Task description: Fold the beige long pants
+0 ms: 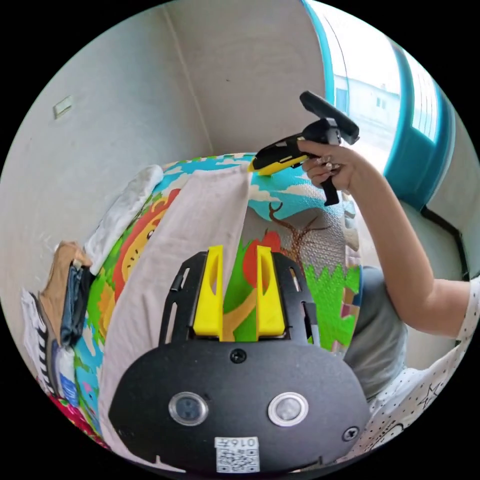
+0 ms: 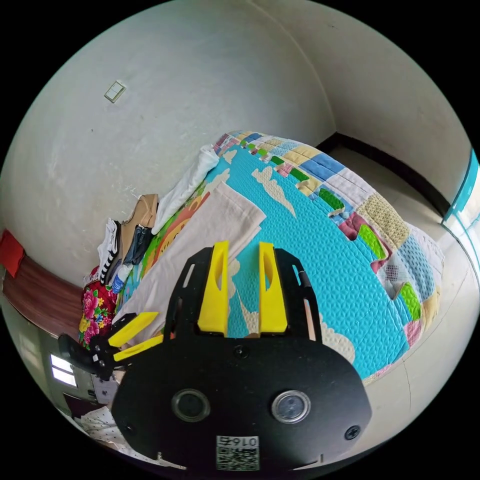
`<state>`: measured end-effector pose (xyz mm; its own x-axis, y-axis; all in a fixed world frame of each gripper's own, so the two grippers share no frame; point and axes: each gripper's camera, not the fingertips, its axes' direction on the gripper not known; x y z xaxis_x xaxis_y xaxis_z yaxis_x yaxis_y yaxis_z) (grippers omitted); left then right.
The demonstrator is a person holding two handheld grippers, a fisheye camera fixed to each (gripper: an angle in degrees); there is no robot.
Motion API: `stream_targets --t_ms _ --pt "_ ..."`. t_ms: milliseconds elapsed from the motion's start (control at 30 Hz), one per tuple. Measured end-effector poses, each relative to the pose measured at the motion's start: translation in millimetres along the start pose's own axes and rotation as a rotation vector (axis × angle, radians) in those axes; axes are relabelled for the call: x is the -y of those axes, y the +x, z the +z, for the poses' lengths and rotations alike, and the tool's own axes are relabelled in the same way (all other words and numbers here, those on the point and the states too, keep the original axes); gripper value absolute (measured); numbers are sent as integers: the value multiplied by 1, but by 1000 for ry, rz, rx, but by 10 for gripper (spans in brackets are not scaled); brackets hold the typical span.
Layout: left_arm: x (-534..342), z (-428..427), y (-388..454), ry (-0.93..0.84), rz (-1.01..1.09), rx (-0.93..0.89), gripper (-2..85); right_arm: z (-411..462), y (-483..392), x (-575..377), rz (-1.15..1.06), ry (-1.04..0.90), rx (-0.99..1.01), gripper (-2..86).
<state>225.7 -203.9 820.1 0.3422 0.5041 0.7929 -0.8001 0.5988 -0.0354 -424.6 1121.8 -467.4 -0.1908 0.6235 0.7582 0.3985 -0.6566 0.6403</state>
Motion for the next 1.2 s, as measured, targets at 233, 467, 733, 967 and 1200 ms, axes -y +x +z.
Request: stream_targets --t_ms 233,467,733,967,1200 --pt "59 49 50 -97 93 151 3 -16 23 6 60 9 78 104" --pt "63 30 17 -44 -98 -113 -8 -37 33 8 71 -26 243 148" --pt "60 -8 18 21 -122 -166 -8 -32 -2 3 120 -107 369 153" --pt "50 -27 40 15 -90 -119 -8 -35 -11 24 334 13 415 65" --pt "38 -60 63 13 -37 -6 -8 -69 -48 36 334 40 474 7"
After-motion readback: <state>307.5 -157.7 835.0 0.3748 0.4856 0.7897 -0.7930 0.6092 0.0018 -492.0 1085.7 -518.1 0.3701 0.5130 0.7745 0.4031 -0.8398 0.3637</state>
